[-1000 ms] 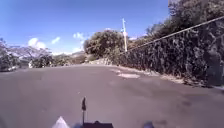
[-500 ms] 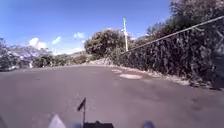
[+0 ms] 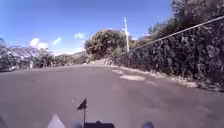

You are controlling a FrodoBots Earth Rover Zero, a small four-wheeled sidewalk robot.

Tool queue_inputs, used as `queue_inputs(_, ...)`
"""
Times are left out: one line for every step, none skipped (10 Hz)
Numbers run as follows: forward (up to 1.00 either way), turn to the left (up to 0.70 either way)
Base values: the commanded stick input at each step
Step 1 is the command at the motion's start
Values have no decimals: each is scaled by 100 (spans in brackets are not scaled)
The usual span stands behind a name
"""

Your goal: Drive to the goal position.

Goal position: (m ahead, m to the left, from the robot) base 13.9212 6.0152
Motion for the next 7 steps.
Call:
queue_inputs(50, -50)
queue_inputs(50, -50)
queue_inputs(50, -50)
queue_inputs(50, -50)
queue_inputs(50, 0)
queue_inputs(50, 0)
queue_inputs(50, 0)
